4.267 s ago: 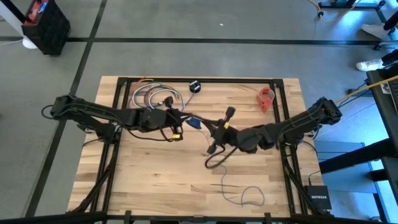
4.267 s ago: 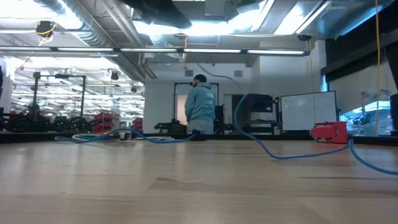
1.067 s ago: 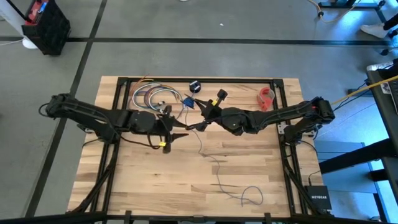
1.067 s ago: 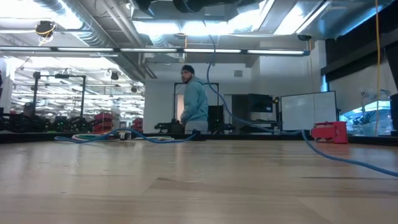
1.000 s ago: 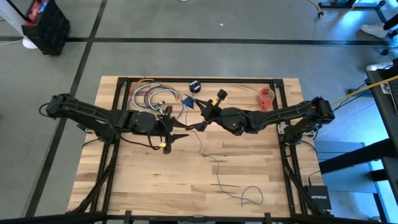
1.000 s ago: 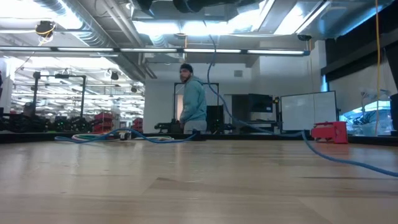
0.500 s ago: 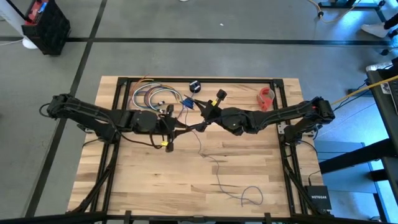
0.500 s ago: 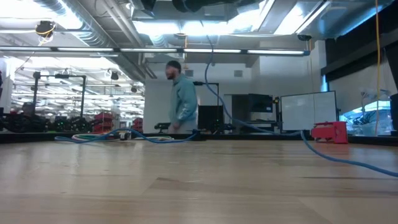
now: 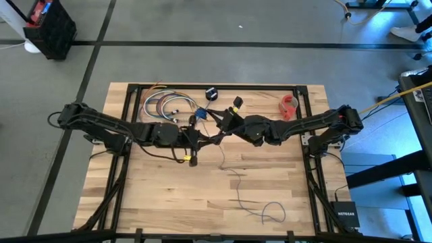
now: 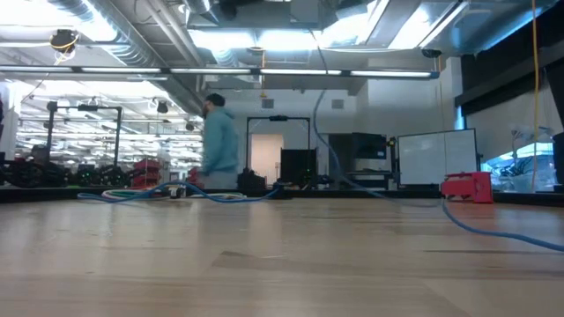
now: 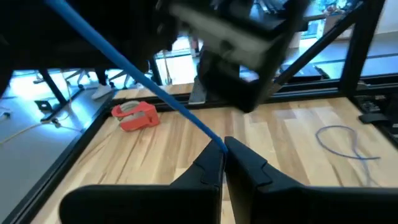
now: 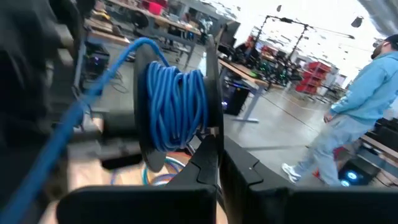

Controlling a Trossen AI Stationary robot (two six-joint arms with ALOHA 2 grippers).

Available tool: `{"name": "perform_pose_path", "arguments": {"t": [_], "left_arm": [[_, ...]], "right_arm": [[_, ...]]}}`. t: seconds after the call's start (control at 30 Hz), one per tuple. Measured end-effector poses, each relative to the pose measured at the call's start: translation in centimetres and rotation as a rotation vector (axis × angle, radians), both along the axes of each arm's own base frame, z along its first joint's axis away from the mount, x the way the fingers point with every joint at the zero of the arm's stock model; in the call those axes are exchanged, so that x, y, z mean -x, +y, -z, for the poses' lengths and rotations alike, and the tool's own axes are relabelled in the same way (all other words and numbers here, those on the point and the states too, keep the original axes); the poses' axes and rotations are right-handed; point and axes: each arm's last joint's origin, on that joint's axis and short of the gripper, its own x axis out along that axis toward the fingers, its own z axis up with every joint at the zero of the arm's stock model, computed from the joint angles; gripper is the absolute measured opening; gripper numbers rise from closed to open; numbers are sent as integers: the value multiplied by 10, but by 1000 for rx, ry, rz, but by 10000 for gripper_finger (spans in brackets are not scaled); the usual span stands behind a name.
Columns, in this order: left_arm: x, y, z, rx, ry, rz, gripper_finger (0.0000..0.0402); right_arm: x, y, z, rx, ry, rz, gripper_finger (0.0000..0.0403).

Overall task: Coil cords
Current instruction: Coil the blue wire onto the black spool

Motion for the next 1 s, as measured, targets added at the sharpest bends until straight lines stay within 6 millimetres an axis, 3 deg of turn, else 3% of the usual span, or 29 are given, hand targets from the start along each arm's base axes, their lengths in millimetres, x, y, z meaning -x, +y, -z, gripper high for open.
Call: {"name": "perform_pose_path", "arguments": {"t": [0.23,0.6,1.0], "left_arm": [[-13,17,14,14,32,-67,2],[-2,5,-16,1,-81,-20,1],[-11,23,-8,4,-49,-98,1]], "right_arm": [[-1,2,0,-18,-16,-66,5],[0,1,0,-10,17,-44,5],[-2,3,3,-25,15,-112,5]]}}
